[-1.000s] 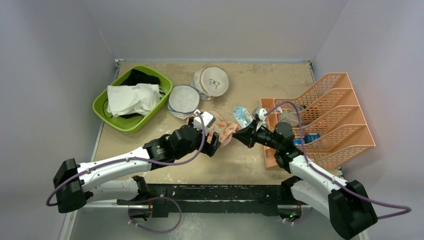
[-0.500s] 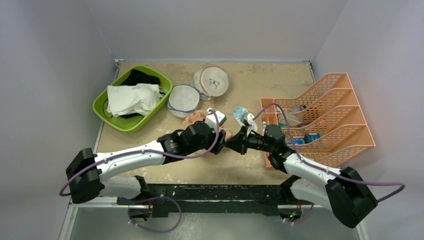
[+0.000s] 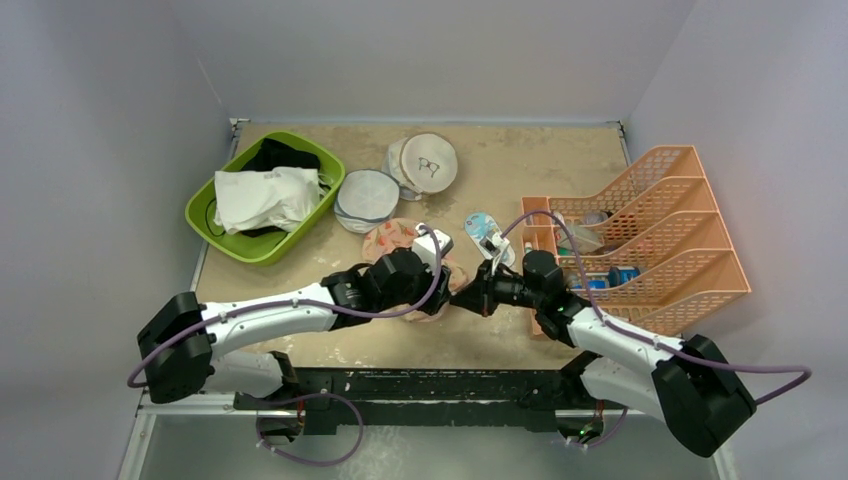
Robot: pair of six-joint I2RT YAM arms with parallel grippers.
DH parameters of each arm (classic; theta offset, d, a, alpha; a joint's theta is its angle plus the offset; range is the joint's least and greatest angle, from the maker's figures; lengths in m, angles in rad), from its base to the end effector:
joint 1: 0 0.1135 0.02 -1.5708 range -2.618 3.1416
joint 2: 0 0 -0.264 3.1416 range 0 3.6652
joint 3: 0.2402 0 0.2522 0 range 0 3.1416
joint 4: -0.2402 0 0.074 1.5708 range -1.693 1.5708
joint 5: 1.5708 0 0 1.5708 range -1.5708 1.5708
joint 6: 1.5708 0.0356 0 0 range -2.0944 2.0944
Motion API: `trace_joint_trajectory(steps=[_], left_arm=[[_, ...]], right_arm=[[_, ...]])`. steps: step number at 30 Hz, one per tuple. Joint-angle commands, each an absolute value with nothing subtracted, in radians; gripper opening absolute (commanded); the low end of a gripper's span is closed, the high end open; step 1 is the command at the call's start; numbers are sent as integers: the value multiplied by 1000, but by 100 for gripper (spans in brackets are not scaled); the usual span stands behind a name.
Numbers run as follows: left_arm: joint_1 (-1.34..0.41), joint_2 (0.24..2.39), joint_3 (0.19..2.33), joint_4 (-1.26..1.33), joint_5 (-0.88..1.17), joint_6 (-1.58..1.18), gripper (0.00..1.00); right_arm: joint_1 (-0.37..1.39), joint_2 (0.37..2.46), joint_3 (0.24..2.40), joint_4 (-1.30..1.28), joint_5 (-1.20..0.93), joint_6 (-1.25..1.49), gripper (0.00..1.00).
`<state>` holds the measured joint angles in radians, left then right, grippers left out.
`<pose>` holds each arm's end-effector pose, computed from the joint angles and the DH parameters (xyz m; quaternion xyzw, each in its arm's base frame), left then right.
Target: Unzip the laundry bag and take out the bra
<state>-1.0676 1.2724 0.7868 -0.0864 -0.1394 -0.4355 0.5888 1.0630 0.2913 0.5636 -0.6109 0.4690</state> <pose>0.1388 -0.2419 0.2454 0.2405 0.8427 -0.2815 0.3908 0.1633 0.1336 0.1951 -0.2334 0.7281 0.5048 0.4008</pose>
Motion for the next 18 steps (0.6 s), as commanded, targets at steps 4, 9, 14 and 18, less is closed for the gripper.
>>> trace_joint_trajectory(steps=[4, 9, 14, 18], left_arm=[[-1066, 1375, 776, 30, -38, -482, 39], [-1066, 1423, 744, 72, -28, -520, 35], [-1066, 1458, 684, 179, -4, -580, 31], [-1069, 1497, 675, 191, -25, -599, 21]], right_arm=[[592, 1066, 294, 424, -571, 556, 0], [591, 1121, 303, 372, -583, 576, 0], [592, 1154, 305, 353, -576, 594, 0], [592, 1144, 297, 341, -524, 605, 0]])
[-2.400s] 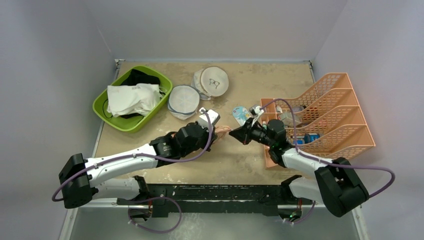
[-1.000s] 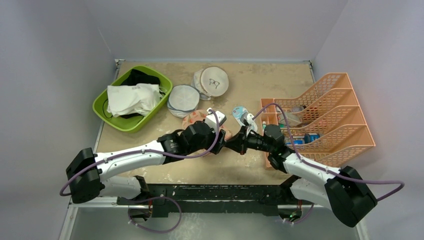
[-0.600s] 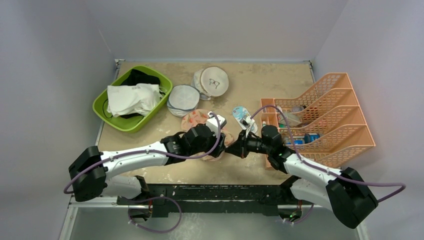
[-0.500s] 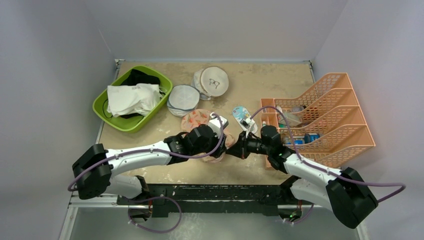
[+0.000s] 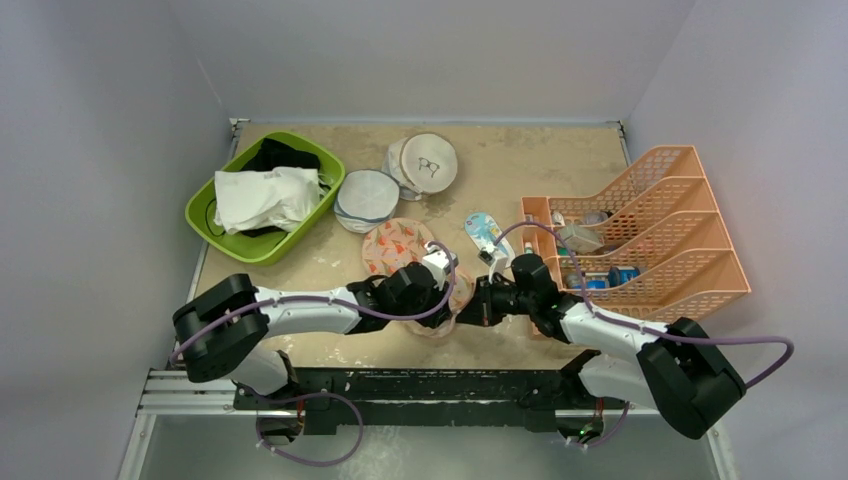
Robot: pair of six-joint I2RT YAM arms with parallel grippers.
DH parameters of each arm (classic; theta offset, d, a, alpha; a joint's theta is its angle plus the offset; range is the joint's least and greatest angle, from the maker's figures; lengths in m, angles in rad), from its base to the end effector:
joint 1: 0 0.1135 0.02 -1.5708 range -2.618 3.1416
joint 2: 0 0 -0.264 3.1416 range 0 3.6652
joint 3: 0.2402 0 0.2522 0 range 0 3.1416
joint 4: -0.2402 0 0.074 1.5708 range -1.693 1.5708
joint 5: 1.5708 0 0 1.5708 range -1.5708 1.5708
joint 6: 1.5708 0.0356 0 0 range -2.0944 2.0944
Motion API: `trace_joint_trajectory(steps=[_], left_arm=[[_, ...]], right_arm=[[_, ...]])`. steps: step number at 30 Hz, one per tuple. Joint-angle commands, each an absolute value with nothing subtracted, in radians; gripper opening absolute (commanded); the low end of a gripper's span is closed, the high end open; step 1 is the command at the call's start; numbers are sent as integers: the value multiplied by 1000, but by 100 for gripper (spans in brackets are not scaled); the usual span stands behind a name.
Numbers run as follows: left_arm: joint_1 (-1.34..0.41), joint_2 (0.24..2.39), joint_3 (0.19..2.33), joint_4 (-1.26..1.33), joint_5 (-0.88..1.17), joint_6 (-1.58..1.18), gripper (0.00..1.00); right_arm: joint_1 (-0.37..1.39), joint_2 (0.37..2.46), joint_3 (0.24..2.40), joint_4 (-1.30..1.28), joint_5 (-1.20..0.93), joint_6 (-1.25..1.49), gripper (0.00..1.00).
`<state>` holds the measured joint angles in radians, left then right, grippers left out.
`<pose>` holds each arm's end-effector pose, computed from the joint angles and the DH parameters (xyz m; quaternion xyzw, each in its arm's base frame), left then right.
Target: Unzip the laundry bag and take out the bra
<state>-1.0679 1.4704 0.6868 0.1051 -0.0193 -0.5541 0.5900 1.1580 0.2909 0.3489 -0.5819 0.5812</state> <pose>0.1427 -0.2579 0.1770 0.2252 0.8735 -0.3068 0.3035 0.1623 0.1322 0.1560 -0.1477 0.8277 0.4727 0.2640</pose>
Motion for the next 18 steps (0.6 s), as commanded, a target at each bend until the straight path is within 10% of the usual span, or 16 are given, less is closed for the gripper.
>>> trace_joint_trajectory(steps=[1, 18], left_arm=[[-1069, 1502, 668, 193, -34, -603, 19], [-1068, 1420, 555, 127, -101, -614, 0]], right_arm=[[592, 1146, 299, 335, -504, 605, 0], [591, 1092, 383, 164, -193, 653, 0]])
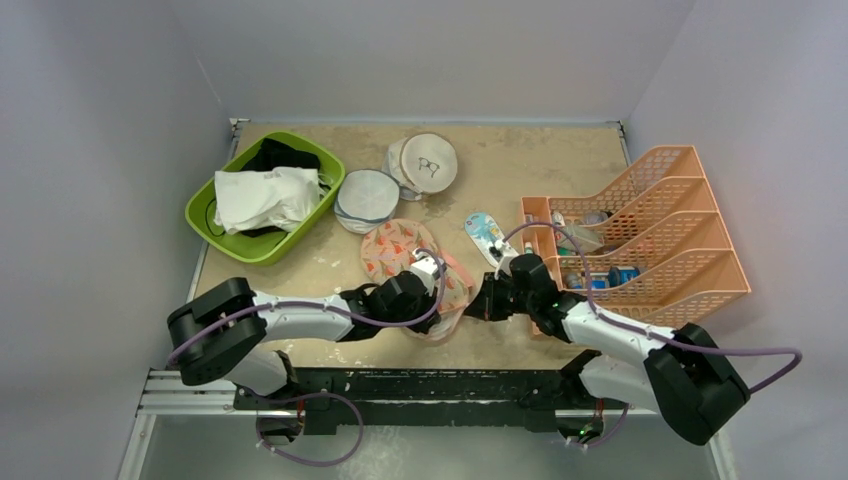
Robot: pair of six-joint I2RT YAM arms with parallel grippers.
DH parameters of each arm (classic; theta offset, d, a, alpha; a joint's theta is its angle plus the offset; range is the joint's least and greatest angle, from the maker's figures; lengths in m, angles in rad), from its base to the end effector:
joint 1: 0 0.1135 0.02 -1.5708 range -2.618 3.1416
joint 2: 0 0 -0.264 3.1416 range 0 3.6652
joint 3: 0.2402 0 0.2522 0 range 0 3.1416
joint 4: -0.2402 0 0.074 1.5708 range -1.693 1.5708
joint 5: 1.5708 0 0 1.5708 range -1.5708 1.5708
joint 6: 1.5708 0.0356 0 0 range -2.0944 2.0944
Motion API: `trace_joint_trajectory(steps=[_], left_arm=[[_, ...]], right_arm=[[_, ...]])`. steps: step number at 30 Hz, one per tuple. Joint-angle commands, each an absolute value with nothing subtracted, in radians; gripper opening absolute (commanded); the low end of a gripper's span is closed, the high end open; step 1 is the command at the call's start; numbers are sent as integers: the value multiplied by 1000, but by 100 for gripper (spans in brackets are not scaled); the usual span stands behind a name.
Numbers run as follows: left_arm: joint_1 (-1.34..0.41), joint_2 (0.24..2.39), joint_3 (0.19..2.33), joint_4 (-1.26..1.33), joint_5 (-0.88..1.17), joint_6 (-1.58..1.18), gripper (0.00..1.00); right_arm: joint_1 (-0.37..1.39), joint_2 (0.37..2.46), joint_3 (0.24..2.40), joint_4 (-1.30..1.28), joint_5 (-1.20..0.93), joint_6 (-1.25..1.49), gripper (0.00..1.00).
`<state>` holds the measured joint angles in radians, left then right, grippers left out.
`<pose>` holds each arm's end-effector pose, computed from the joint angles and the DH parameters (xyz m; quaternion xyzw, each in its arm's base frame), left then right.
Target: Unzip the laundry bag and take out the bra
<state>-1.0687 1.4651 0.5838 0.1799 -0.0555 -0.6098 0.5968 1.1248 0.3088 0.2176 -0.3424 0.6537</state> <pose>0.1355 -0.2427 0.1545 0.1948 0.8855 -0.2965 0.2999 0.1641 0.1259 0.1538 -0.0548 0.8731 0.3916 0.2852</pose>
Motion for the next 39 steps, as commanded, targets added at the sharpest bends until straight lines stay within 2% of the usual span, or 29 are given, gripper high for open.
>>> trace_joint_trajectory(steps=[1, 5, 7, 11, 16, 19, 24, 27, 30, 36, 39], left_arm=[[-1069, 1409, 551, 124, -103, -613, 0], [-1069, 1376, 549, 103, -124, -601, 0], [-1068, 1366, 570, 80, -122, -600, 8], [-1072, 1334, 637, 65, -91, -611, 37], [-1073, 1338, 701, 89, -105, -592, 50], [-1074, 1393, 752, 65, -102, -564, 52], [-1075, 1454, 772, 106, -53, -551, 53], [-1074, 1485, 781, 100, -63, -540, 49], [-1075, 1495, 790, 60, -79, -518, 40], [-1074, 1452, 751, -4, -133, -504, 16], [-1073, 1423, 740, -47, -161, -499, 9]], right_arm=[[591, 1085, 395, 176, -201, 629, 0], [591, 1071, 439, 178, -232, 529, 0], [591, 1064, 452, 176, -240, 515, 0], [591, 1077, 424, 211, -353, 525, 0], [592, 1087, 381, 281, -456, 537, 0], [593, 1081, 371, 310, -489, 544, 0], [599, 1081, 372, 325, -519, 551, 0], [602, 1054, 373, 297, -515, 552, 0], [602, 1023, 378, 258, -488, 544, 0], [601, 1057, 405, 208, -445, 514, 0], [602, 1088, 429, 176, -397, 502, 0]])
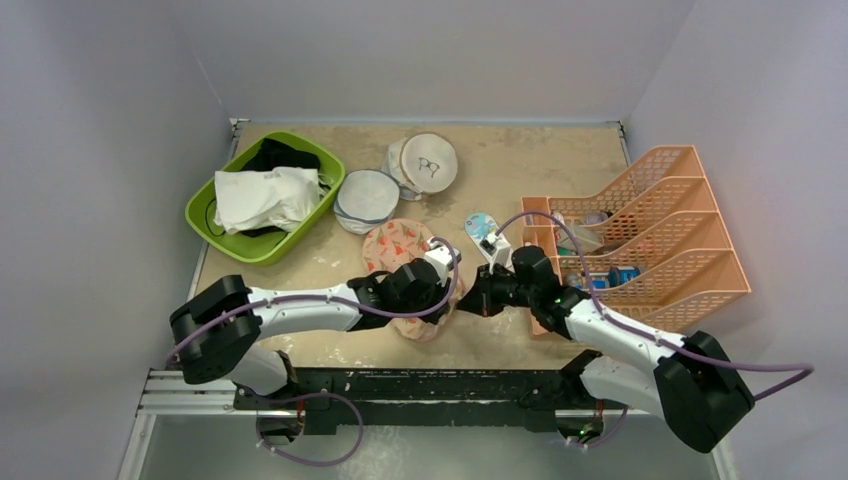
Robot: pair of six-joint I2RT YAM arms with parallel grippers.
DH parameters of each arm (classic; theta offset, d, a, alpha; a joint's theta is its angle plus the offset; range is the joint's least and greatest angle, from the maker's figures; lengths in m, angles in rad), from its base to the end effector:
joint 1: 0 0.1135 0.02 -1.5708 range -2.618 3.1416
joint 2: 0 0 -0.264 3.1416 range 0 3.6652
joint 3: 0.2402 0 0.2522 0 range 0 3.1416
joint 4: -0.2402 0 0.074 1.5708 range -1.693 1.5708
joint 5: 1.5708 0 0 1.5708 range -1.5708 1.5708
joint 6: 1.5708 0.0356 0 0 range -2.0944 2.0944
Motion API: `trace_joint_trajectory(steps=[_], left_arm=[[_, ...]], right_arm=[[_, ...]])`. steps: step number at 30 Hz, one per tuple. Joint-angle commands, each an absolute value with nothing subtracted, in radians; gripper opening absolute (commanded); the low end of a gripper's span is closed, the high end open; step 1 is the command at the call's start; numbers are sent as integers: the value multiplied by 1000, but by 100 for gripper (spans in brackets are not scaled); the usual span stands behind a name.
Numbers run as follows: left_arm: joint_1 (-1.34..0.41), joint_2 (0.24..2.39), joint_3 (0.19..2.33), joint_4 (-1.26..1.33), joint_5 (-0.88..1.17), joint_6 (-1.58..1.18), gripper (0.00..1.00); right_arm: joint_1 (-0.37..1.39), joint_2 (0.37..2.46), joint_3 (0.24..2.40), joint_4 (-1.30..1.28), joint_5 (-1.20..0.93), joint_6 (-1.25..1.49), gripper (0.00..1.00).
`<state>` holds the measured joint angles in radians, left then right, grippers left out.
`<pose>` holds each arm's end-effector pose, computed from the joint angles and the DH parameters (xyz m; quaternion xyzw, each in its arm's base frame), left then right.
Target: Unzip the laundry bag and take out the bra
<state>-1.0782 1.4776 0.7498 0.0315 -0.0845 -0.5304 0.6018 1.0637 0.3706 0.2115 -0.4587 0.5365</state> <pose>0.1456 -0.2649 0.1880 0.2276 0.8762 -0.2782 0.3210 0.1662 0.1333 0.1849 -0.1449 0.8286 0.4357 0.3202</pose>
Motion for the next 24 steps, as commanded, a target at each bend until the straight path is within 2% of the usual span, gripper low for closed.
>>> trace_joint_trajectory(steps=[1, 9, 15, 21, 24], left_arm=[[-1075, 1411, 734, -57, -173, -500, 7], [-1075, 1354, 706, -115, -212, -504, 0], [-1075, 1386, 673, -42, -159, -553, 0], [-1074, 1463, 678, 69, -107, -580, 0], [-1072, 1517, 740, -30, -232, -552, 0]], right_arm=[[603, 1097, 437, 168, -385, 501, 0], [601, 1129, 445, 121, -306, 570, 0], [595, 1124, 446, 83, -155, 641, 0], [594, 988, 390, 68, -180, 678, 0], [594, 951, 359, 101, -276, 665, 0]])
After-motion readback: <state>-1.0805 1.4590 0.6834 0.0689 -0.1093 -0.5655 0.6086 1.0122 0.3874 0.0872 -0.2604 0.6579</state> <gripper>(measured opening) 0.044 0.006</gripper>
